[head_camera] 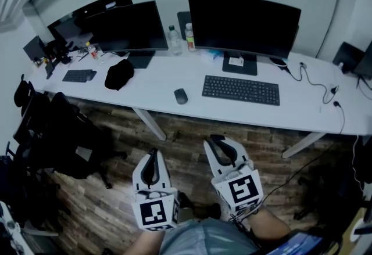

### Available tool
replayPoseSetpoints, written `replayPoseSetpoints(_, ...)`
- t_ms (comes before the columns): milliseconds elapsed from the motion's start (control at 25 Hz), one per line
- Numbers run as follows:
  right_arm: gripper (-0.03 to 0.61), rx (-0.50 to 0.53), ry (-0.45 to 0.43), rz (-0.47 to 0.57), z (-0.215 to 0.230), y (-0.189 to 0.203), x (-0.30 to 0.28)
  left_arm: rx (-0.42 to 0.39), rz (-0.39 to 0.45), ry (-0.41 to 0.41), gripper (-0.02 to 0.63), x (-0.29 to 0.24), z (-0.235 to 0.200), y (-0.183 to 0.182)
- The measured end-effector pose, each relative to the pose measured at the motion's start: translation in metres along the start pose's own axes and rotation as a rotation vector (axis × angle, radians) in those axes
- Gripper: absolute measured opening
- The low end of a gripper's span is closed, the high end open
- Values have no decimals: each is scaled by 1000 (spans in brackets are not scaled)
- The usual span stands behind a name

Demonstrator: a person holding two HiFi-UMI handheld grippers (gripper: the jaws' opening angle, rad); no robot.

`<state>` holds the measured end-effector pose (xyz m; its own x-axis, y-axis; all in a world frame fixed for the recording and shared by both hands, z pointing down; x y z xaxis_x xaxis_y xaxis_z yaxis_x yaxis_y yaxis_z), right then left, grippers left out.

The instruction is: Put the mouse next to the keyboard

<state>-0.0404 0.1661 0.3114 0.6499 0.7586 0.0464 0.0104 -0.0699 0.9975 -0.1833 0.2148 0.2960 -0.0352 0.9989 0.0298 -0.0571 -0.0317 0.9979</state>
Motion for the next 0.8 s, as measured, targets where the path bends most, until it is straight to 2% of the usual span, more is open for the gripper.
replayPoseSetpoints(360, 71, -2, -5, -46, 17, 21, -52, 4, -18, -10, 5, -49, -27, 19)
replayPoseSetpoints(640, 116, -17, -4, -117, 24, 57, -138, 55, -64, 17, 5, -127, -81, 59)
replayPoseSetpoints(800, 129, -10, 23, -150, 31, 62, -191, 68, -67, 51, 5, -176, -112, 59)
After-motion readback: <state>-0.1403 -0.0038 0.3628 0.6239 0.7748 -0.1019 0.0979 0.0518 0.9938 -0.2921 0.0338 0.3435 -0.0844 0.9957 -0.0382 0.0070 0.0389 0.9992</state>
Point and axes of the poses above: the fingertips, and each gripper's own axes: x backward along the fingers, z to its right, y out of its underside, the point moved 2 cm from there along x, backward along the fingers, and after that the axes turned 4 degrees about z, right-handed, at the moved point
